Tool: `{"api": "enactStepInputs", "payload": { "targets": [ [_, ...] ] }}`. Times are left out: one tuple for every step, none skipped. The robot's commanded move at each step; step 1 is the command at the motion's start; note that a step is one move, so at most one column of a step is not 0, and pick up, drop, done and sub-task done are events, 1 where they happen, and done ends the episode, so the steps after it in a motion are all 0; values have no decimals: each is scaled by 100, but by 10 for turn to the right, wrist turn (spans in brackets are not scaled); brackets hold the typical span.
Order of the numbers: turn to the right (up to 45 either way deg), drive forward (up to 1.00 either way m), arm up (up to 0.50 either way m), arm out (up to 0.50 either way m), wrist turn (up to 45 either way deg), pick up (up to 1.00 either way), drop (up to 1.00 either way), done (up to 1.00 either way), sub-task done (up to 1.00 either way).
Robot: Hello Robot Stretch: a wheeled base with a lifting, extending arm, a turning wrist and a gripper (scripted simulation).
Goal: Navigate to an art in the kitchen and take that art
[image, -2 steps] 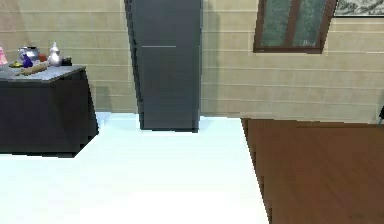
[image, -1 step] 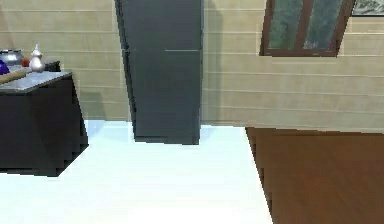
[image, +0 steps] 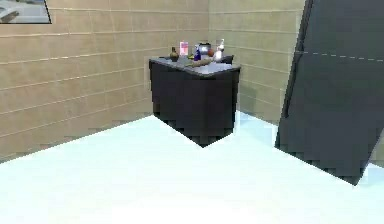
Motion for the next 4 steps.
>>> {"api": "enactStepInputs", "payload": {
  "targets": [
    [-420,0,0,0,0,0,0,0,0],
    [0,50,0,0,0,0,0,0,0],
    [-390,0,0,0,0,0,0,0,0],
    [0,100,0,0,0,0,0,0,0]
  ]
}}
